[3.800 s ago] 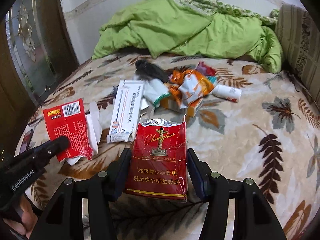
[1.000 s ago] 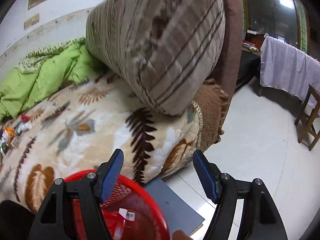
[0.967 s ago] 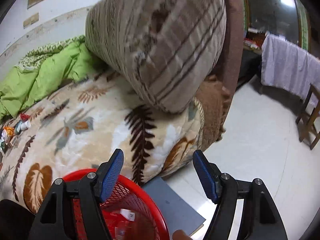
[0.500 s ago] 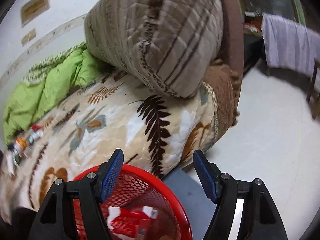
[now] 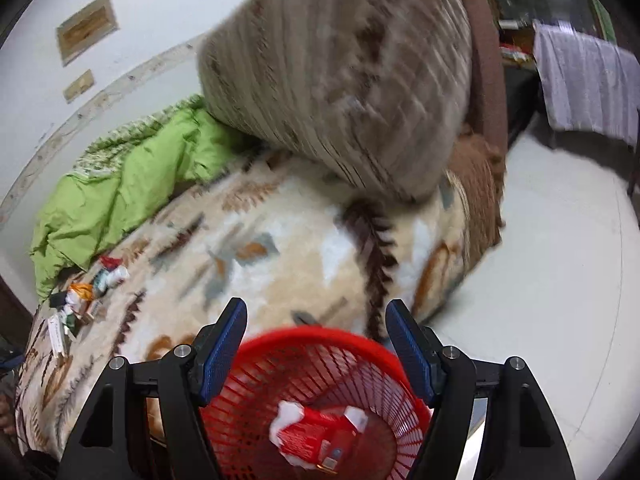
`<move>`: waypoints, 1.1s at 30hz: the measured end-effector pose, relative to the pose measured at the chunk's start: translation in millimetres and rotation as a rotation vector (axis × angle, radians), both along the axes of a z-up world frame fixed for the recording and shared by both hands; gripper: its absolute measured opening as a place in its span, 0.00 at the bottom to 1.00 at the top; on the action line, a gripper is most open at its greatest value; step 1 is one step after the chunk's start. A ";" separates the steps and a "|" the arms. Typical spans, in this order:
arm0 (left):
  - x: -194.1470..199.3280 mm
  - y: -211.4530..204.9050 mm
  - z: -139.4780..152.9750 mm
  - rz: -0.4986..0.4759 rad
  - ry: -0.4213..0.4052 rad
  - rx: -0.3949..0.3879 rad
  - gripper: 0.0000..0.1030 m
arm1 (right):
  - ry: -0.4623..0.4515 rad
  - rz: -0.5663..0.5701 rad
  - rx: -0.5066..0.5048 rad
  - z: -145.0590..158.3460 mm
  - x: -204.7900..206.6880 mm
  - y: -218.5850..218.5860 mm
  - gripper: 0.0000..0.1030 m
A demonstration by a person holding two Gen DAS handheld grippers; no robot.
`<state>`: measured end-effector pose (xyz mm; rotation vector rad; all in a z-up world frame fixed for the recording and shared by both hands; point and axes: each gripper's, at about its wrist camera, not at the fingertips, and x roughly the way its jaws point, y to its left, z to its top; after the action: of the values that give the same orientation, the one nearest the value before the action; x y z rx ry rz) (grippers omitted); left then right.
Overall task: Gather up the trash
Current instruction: 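Move both tools back over the trash on the bed, then grasp the white medicine box with the left tool while the right tool grasps the orange snack bag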
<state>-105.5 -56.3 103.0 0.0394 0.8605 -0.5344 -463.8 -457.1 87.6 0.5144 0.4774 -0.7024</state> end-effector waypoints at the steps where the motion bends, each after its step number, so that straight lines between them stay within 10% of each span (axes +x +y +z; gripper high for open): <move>1: 6.3 2.4 -2.8 0.016 0.005 0.002 0.73 | -0.010 0.012 -0.014 7.8 3.5 4.1 0.73; 15: 104.9 -24.2 -76.9 0.185 0.091 0.140 0.73 | -0.020 0.394 -0.030 52.2 133.8 94.5 0.77; 18: 110.4 -20.5 -81.7 0.186 0.105 0.096 0.36 | -0.005 0.487 0.003 49.2 172.3 112.3 0.79; 21: 108.1 -17.2 -82.2 0.165 0.100 0.064 0.21 | 0.019 0.564 0.045 42.1 214.9 127.3 0.81; 33: 108.6 13.1 -84.7 0.170 0.135 -0.076 0.17 | 0.106 0.648 0.184 -11.4 399.5 176.8 0.81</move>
<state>3.1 -43.2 18.3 -0.1397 0.9644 -0.4135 -64.3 -280.3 76.2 0.4586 0.7659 -0.0624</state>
